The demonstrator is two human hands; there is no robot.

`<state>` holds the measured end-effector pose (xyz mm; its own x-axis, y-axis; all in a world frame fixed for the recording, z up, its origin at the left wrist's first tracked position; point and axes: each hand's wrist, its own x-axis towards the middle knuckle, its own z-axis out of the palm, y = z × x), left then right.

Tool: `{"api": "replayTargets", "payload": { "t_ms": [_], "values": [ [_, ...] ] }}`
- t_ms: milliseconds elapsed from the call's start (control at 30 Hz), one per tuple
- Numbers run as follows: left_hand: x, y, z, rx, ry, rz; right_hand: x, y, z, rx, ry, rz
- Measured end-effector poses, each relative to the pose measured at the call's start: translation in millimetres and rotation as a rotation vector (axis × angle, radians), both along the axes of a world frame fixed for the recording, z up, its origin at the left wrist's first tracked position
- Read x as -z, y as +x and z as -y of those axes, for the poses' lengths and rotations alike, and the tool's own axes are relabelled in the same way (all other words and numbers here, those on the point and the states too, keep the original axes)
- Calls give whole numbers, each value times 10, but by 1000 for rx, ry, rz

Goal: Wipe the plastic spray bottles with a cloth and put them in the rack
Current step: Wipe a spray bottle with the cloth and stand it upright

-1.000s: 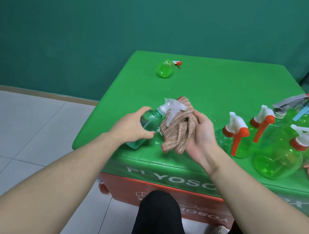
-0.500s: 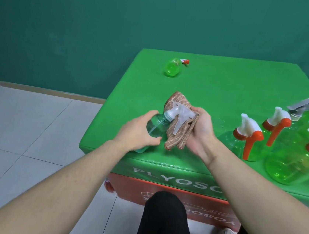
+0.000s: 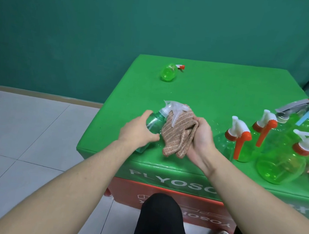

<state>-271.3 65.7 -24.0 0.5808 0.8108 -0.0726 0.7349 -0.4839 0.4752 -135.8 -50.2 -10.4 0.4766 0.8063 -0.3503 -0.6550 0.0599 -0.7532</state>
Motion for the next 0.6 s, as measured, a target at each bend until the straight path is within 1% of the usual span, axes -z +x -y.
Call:
{"api": "replayTargets", "payload": {
  "t_ms": [133,200,367,467,533,600],
  "values": [
    [-30,-35,-6,-67,-46,81,-32,-81,61,-95,-28,50],
    [-47,-86,-18,-91,-40,101,-42,-104,66,-104,-48,88],
    [-67,-293,-39,-39,32,18,-119,-46,16,-29,-37,144],
    [-79,-406,-48,37,77,-34,-151,7,-71,24,-79,185],
    [-76,-435,-41,74,88,-25,-179,7,-133,36,-108,287],
    [-62,-441,-35,120,120,-25,-212,-17,-192,6,-166,510]
  ]
}}
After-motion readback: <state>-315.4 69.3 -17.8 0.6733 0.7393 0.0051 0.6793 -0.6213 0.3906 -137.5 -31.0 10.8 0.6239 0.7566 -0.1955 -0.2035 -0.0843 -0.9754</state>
